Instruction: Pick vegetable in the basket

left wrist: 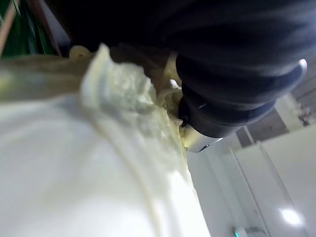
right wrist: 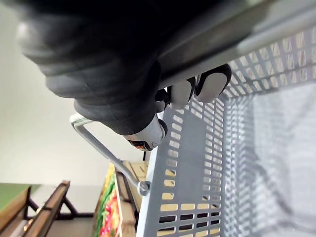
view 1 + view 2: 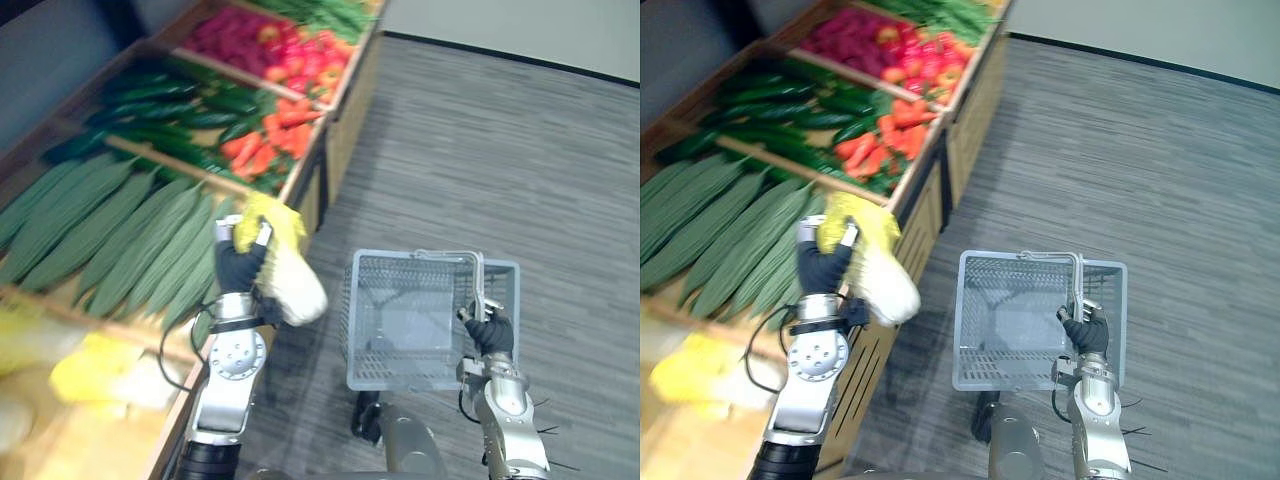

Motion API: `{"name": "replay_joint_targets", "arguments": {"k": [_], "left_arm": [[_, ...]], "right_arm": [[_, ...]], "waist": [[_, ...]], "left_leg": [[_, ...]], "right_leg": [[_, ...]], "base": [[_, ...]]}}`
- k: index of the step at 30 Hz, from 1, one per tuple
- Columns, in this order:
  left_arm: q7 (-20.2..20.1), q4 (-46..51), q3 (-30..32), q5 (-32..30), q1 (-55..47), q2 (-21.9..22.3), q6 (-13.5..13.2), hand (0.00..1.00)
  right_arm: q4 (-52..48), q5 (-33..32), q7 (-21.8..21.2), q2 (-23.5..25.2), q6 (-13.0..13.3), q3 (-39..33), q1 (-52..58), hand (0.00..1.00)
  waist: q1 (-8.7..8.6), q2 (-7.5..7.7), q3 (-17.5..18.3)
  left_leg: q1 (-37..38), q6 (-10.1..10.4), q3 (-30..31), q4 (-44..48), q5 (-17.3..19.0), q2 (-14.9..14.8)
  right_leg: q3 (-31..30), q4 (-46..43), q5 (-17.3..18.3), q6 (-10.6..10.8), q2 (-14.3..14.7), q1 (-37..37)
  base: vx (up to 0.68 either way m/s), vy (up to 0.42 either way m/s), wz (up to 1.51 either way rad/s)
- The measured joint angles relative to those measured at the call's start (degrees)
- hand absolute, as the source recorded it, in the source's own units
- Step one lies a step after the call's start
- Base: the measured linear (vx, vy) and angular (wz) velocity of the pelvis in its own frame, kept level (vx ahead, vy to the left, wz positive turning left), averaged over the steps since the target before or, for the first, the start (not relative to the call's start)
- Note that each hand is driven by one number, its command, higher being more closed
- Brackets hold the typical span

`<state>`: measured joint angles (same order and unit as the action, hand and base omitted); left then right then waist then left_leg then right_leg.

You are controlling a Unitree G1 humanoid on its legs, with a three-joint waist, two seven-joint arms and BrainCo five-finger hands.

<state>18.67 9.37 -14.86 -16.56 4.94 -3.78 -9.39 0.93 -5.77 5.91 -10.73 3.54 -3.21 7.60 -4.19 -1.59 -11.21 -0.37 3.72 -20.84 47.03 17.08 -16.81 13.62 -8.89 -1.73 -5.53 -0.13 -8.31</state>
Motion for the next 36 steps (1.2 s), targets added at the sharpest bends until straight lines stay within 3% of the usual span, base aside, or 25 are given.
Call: {"name": "replay_joint_targets", "arguments": {"k": [1,3,4,6,7,10,13,19,26,31,32,36], "left_arm": [[0.0,-0.4,-0.3,0.0,0.3,0.0,0.0,1.0],[0.1,-2.7,-0.7,-0.1,1.4,-0.1,0.0,1.0],[0.1,-2.8,-0.7,-0.2,1.4,-0.1,0.0,1.0],[0.1,-4.0,-1.1,-0.4,1.5,0.0,0.1,1.0],[-0.4,-5.8,-1.8,-1.0,2.2,0.2,0.1,1.0],[-1.4,-9.0,-3.2,-1.6,4.2,-1.0,0.2,1.0],[-2.5,-12.4,-4.3,-1.4,5.6,-1.1,0.4,1.0],[-4.9,-18.2,-7.4,-2.5,6.6,-2.5,2.7,1.0],[-6.7,-26.3,-13.7,-13.7,11.5,-4.2,3.6,1.0],[-7.7,-30.4,-16.3,-19.5,12.5,-5.2,3.8,1.0],[-7.7,-31.4,-16.9,-20.3,12.5,-5.5,3.9,0.0],[-7.6,-32.6,-18.5,-21.7,12.5,-5.5,4.0,0.0]], "right_arm": [[0.0,-0.4,-0.2,-0.1,0.0,0.1,-0.1,1.0],[0.1,-2.3,-1.7,-1.5,-0.1,2.6,-1.7,1.0],[0.1,-2.5,-1.9,-1.7,-0.1,3.0,-1.8,1.0],[-0.1,-3.5,-3.2,-2.3,0.0,4.9,-2.3,1.0],[-0.1,-4.9,-3.8,-1.9,-0.1,5.1,-2.0,1.0],[-0.3,-7.8,-5.1,-0.9,-0.1,6.8,-0.7,1.0],[-0.4,-10.7,-6.4,-0.9,-0.6,8.9,0.7,1.0],[-1.1,-13.5,-7.5,-0.8,-2.5,11.7,1.4,1.0],[-7.2,-22.4,-10.9,-1.1,-2.3,18.0,0.3,1.0],[-7.2,-30.4,-12.4,-1.2,-2.3,24.1,-1.8,1.0],[-7.3,-32.4,-12.6,-1.6,-2.3,26.0,-2.2,1.0],[-7.6,-37.0,-13.7,-2.2,-2.3,31.0,-3.8,1.0]], "waist": [[0.03,-0.01,0.0],[0.6,-0.1,0.0],[0.67,-0.1,0.0],[0.63,-1.06,0.6],[0.36,-2.19,1.5],[-0.07,-0.1,2.5],[-0.48,0.12,2.7],[-1.41,0.2,2.7],[-1.62,0.42,2.7],[-1.54,2.15,2.8],[-1.56,2.6,2.8],[-1.49,2.95,3.0]], "left_leg": [[-0.5,0.0,1.3,-0.7,0.5,0.7],[-4.0,0.4,11.4,-11.4,1.3,6.6],[-4.1,0.6,12.4,-12.7,1.2,7.1],[-4.2,2.5,15.7,-21.3,-2.7,7.9],[-3.4,0.9,14.8,-24.9,-3.9,7.2],[-1.5,-0.4,11.5,-30.0,-4.5,9.6],[-0.2,-1.5,9.0,-32.9,-5.0,11.7],[1.8,-2.0,6.6,-35.2,-5.0,12.3],[2.2,-2.4,6.7,-36.7,-5.2,12.9],[2.1,-2.7,6.8,-36.9,-5.4,13.3],[2.1,-2.7,6.8,-36.9,-5.4,13.3],[2.1,-2.7,6.9,-36.8,-5.4,13.4]], "right_leg": [[-0.6,0.4,-0.4,0.4,0.0,0.4],[-5.9,1.7,-0.8,1.1,-0.2,3.0],[-6.2,1.8,-0.8,1.2,-0.2,3.2],[-9.3,3.6,-1.7,2.8,0.9,4.3],[-11.4,5.6,-2.5,4.2,2.1,5.0],[-14.9,8.9,-4.2,6.3,-0.1,5.0],[-17.7,11.4,-5.4,7.9,-1.7,5.0],[-20.0,12.5,-5.8,8.1,-2.2,5.0],[-20.0,13.0,-5.8,8.1,-2.6,5.0],[-19.9,13.2,-5.8,8.1,-3.0,5.0],[-19.9,13.2,-5.8,8.1,-3.0,5.0],[-19.9,13.2,-5.8,8.1,-3.1,5.0]], "base": [[0.26,0.094,-1.04],[0.23,0.144,-1.03],[0.15,0.152,-1.03],[0.09,0.174,-0.92],[0.09,0.234,-0.73],[0.07,0.222,-0.52],[0.06,0.189,-0.35],[0.08,0.093,-0.17],[0.01,0.014,-0.01],[-0.05,0.006,0.01],[-0.03,-0.006,0.0],[-0.03,-0.002,0.01]]}}
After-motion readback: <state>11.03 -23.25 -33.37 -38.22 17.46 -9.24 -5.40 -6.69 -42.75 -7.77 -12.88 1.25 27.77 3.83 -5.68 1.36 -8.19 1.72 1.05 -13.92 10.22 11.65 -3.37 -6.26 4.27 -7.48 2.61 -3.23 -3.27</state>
